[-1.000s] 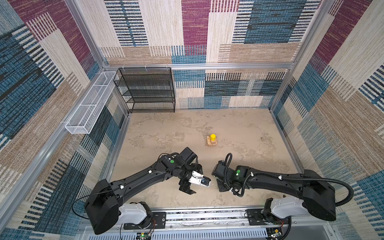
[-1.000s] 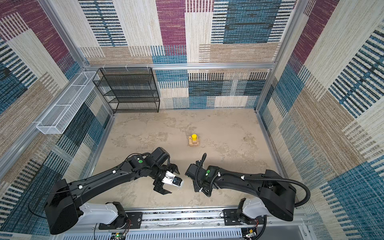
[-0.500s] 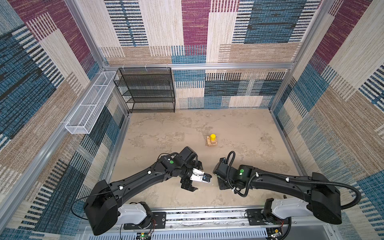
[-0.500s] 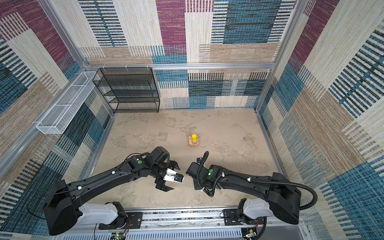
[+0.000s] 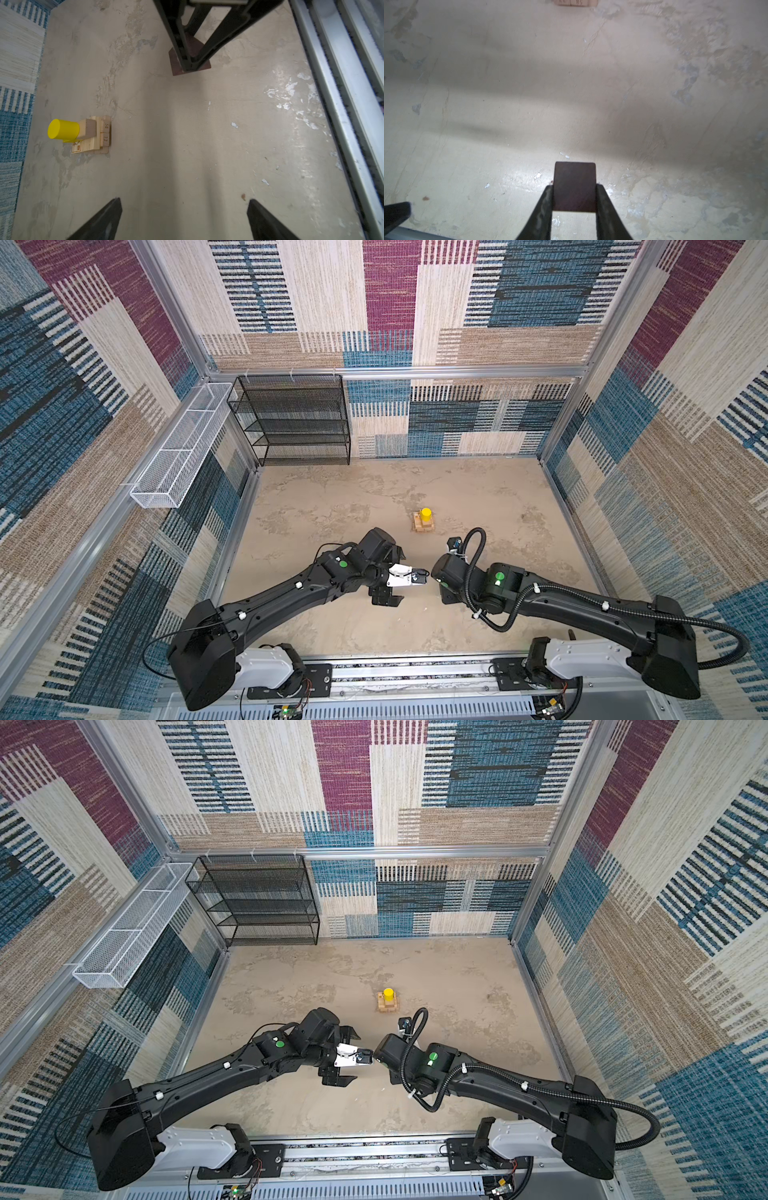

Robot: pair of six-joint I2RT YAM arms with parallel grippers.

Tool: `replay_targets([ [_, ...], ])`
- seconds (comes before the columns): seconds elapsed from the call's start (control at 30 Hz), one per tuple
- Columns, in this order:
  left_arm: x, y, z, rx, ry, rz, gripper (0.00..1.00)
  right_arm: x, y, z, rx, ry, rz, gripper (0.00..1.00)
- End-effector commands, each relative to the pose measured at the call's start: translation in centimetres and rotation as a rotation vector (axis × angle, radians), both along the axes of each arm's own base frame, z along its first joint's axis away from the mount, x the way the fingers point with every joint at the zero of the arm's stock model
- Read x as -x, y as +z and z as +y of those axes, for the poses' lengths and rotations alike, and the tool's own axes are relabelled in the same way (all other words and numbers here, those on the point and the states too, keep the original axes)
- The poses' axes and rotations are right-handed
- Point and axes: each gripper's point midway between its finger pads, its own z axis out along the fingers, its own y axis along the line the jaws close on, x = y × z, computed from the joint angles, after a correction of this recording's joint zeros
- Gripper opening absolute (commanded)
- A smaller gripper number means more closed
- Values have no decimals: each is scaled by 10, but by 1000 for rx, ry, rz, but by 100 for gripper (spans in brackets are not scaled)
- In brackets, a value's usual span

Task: Build the wood block tower
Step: 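Carry the maroon cube with the right gripper to above the stack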

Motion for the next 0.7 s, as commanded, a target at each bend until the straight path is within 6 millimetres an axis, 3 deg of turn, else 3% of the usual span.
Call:
replay_targets([
  [0.0, -24, 17, -3, 61, 140, -54, 99, -21, 20, -6, 57, -43, -89, 0],
  [0.27, -70, 44, 6, 141, 420, -154, 99, -79, 61, 12, -1, -26, -146, 0],
  [0.5, -86, 50, 4, 178, 557, -118, 99, -111, 59, 10, -12, -26, -90, 0],
  [0.67, -89, 49, 3, 178, 595, -93, 99, -132, 58, 20, -34, 3, -55, 0],
])
